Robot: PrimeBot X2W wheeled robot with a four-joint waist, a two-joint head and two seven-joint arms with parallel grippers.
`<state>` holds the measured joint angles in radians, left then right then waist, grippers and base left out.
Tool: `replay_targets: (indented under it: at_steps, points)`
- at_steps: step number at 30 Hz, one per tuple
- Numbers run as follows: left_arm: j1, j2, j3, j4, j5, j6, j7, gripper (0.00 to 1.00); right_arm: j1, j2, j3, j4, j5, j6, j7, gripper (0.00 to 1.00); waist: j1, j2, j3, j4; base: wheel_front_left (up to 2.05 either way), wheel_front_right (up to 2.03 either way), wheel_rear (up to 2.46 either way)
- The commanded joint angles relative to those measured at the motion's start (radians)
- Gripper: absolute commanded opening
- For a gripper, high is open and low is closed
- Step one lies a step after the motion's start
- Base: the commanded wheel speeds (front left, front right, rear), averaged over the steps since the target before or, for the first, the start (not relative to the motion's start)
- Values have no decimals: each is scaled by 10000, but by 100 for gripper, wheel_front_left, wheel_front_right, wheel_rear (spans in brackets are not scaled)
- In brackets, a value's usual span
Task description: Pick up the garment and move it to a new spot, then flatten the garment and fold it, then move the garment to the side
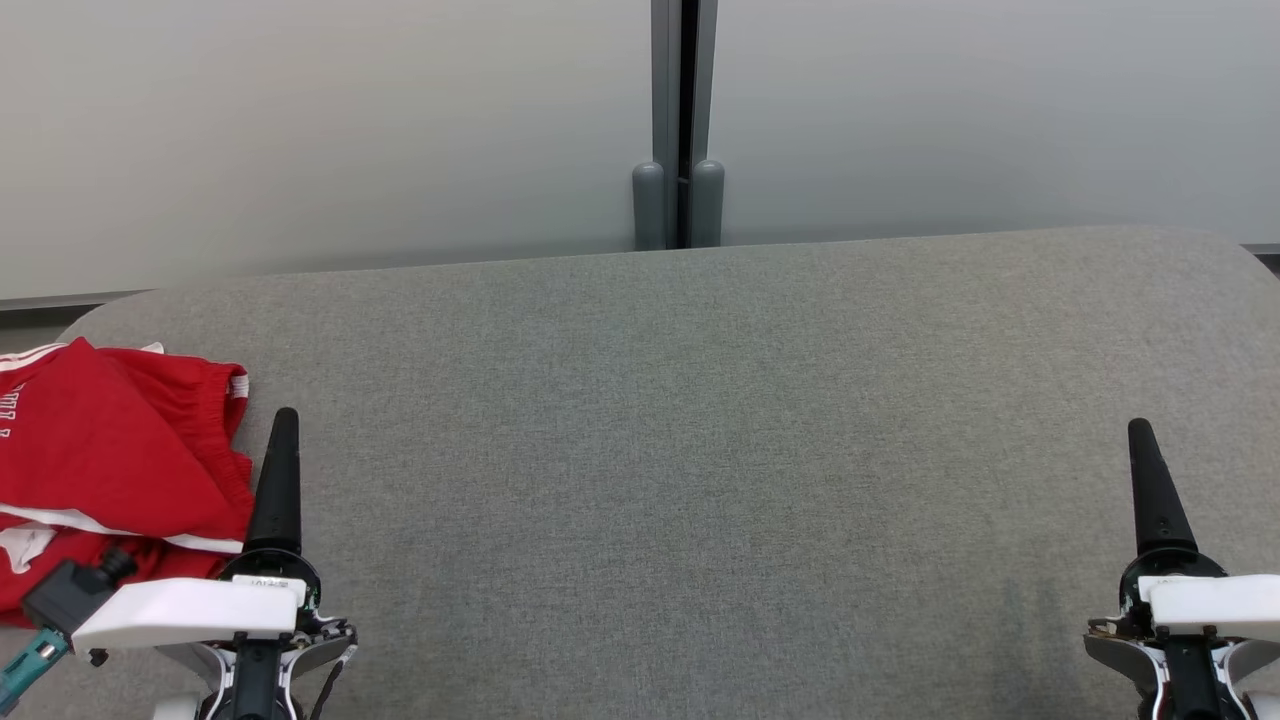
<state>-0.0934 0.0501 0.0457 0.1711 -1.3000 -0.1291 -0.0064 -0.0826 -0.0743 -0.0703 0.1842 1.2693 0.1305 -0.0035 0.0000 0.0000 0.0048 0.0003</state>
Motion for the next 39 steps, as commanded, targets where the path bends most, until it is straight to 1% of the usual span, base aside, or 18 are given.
replay_targets:
  at_steps: [1,12,18,19,21,22,34,39]
  points:
    - [-370,139,-79,-284,608,-9,-111,100,-219,-135,48,-229,-549,1,-146,100,0,0,-6,2,0,0,0]
    - [-267,152,-313,-470,3099,43,-516,100,-131,-211,353,-556,-2907,1,-433,100,0,0,-27,-25,0,0,0]
    - [-173,273,-515,-504,4365,45,-722,100,-102,-310,529,-605,-4151,1,-524,100,0,0,-46,-45,0,0,0]
    - [-127,303,-568,-489,4734,54,-787,100,-77,-330,585,-616,-4577,1,-541,100,0,0,-54,-51,0,0,0]
    - [-78,335,-621,-463,5091,66,-854,100,-40,-330,624,-630,-4985,2,-553,100,0,0,-66,-56,0,0,0]
    - [-78,335,-621,-463,5091,66,-854,100,-40,-330,624,-630,-4985,2,-553,100,0,0,-66,-56,0,0,0]
    - [170,546,-871,-264,7065,319,-1239,100,259,-259,726,-620,-7119,2,-638,100,0,0,-140,-63,0,0,0]
    - [251,561,-927,-174,7629,380,-1383,100,321,-276,806,-594,-7781,2,-696,100,0,0,-156,-62,0,0,0]
